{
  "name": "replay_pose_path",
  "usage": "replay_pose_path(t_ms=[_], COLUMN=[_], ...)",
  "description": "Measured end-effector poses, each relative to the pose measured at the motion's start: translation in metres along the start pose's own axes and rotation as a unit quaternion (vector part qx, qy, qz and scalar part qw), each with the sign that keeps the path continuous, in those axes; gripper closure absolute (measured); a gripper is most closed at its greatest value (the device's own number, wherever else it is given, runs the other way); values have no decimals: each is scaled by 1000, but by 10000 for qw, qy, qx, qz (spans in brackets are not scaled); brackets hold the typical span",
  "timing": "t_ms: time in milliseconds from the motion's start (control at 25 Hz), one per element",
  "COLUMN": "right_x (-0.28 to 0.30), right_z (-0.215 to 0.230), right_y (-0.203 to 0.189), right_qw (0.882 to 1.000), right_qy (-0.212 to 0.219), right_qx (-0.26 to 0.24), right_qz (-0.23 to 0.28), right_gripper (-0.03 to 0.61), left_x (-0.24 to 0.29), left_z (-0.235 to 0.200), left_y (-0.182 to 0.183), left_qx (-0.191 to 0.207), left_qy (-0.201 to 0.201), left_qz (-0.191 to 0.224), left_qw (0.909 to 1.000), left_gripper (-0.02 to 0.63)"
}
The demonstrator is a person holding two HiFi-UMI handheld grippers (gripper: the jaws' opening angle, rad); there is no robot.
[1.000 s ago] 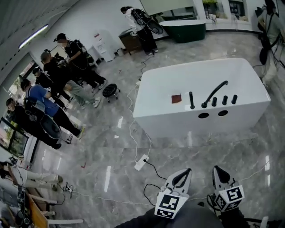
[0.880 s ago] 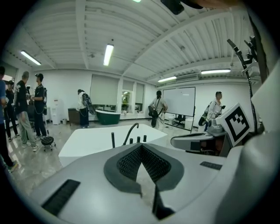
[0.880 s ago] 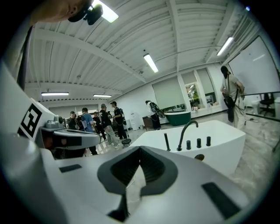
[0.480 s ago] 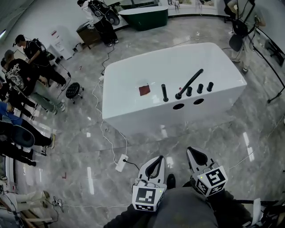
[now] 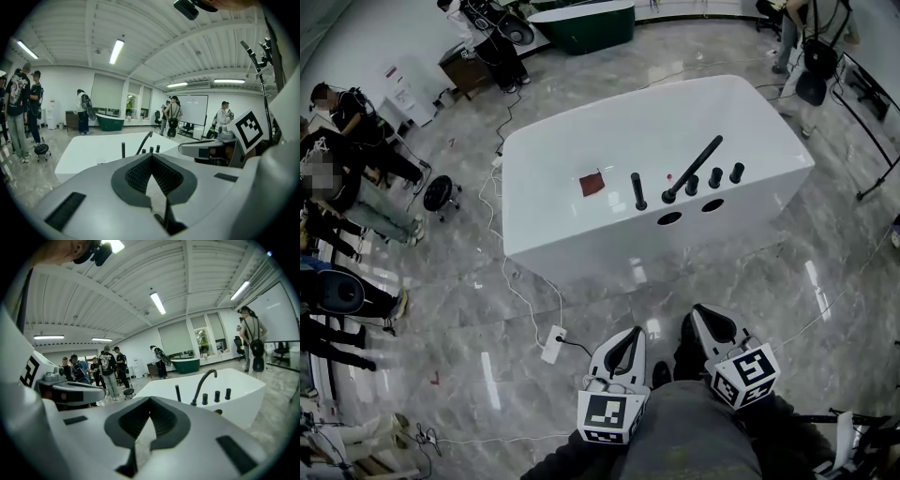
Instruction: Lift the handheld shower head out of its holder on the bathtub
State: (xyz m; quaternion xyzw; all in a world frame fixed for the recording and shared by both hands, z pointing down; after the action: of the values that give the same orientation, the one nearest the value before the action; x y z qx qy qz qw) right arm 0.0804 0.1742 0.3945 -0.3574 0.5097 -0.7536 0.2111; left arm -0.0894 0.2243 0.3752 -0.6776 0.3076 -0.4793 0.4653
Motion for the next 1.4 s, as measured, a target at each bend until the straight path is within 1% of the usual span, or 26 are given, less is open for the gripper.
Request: replay_pose_path(t_ms=[200, 280, 480, 680, 880, 1000, 1120, 1200, 1400], right_x=[27, 36, 65, 88, 105, 115, 125, 129, 150], right_z=[15, 25, 71, 107, 140, 160, 173, 177, 183], right_y=[13, 14, 12, 25, 41, 52, 61, 63, 63], right_qw=[9999, 9997, 9989, 9983, 9973, 9967, 9962, 9955, 9944], right_qy=[153, 217, 193, 319, 379, 468, 562, 614, 702], right_qx=[57, 84, 384, 443, 577, 621, 648, 697, 736], right_qz=[-3, -1, -191, -218, -266, -238, -176, -172, -284], right_gripper=[575, 575, 575, 575, 575, 575, 575, 575, 575], left_x=[23, 38, 84, 129, 160, 179, 190, 192, 198], left_z=[-15, -17, -16, -16, -12, -10, -10, -12, -26], left_y=[14, 14, 21, 39, 56, 71, 79, 81, 81], left_qx=[-6, 31, 23, 76, 40, 107, 152, 158, 54], left_qy=[178, 175, 146, 181, 234, 342, 443, 530, 726], left_qz=[-42, -112, -334, -396, -576, -546, -532, -592, -678], left_qw=[9998, 9998, 9993, 9990, 9981, 9979, 9975, 9967, 9950], left_gripper=[611, 611, 611, 611, 611, 611, 611, 611, 611])
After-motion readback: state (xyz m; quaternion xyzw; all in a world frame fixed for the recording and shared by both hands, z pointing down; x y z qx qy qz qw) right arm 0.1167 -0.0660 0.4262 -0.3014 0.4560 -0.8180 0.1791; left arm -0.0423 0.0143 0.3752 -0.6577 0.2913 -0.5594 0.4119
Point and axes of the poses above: the fingertips, and each gripper's own axes: x forward along the fingers, z to its right, y out of its top, the point moved 7 cm from there along -x, backward along the fingers, and after that the axes turned 1 degree about -z, right-handed, at the moved point
